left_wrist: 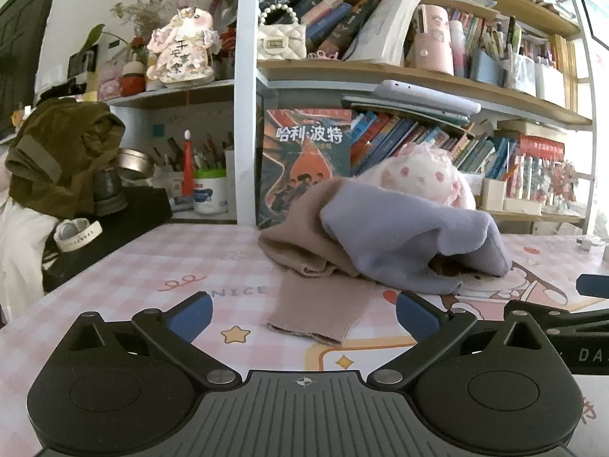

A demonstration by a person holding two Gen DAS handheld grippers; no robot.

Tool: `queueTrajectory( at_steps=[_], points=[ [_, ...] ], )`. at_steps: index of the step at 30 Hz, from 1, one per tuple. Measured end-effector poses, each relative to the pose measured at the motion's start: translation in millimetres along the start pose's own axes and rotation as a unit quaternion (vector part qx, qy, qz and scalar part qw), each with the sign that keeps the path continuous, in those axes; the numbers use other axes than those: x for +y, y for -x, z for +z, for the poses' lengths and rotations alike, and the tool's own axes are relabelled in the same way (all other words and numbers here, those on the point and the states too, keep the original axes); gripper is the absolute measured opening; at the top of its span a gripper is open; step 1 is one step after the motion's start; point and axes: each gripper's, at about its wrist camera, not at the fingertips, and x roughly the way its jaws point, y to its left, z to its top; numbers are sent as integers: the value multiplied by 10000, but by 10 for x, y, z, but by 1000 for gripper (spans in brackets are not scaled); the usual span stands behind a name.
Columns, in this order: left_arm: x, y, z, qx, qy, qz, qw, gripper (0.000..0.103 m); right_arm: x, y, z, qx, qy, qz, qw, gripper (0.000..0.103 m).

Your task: Fold clothes

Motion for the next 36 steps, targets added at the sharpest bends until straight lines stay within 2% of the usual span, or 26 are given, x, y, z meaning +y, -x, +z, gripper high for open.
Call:
queueTrajectory(
  at_steps=[7, 11, 18, 22, 26, 29, 31, 34, 36],
  points=[
    [-48, -58, 8, 171, -107, 149, 9997, 103, -48, 108, -5, -319, -143, -30, 9994, 103],
    [-55, -44, 0, 144, -143, 156, 9997, 103, -45, 58, 2, -96, -168, -215, 9996, 103],
    [-153, -79, 11, 258, -444, -144, 9986, 103, -126, 76, -13, -114, -399, -150, 9990, 103],
    [-202, -44, 7, 138, -554, -169, 9982, 103, -183, 90, 5, -169, -537, 14, 9984, 103],
    [-267, -92, 85, 215, -579, -398, 9973, 103, -275, 97, 67, -237, -735, 202, 9968, 103],
    [-396, -159, 166, 126, -912, -387, 9950, 103, -380, 59, 138, -197, -920, 283, 9952, 103],
    [-493, -243, 235, 150, -1107, -522, 9924, 103, -463, 20, 168, -136, -1063, 329, 9937, 103],
    [-614, -383, 315, 320, -1225, -842, 9884, 103, -623, -28, 204, -121, -1472, 551, 9875, 103],
    [-742, -456, 338, 344, -1420, -895, 9852, 103, -757, -69, 223, -127, -1896, 856, 9780, 103]
  ],
)
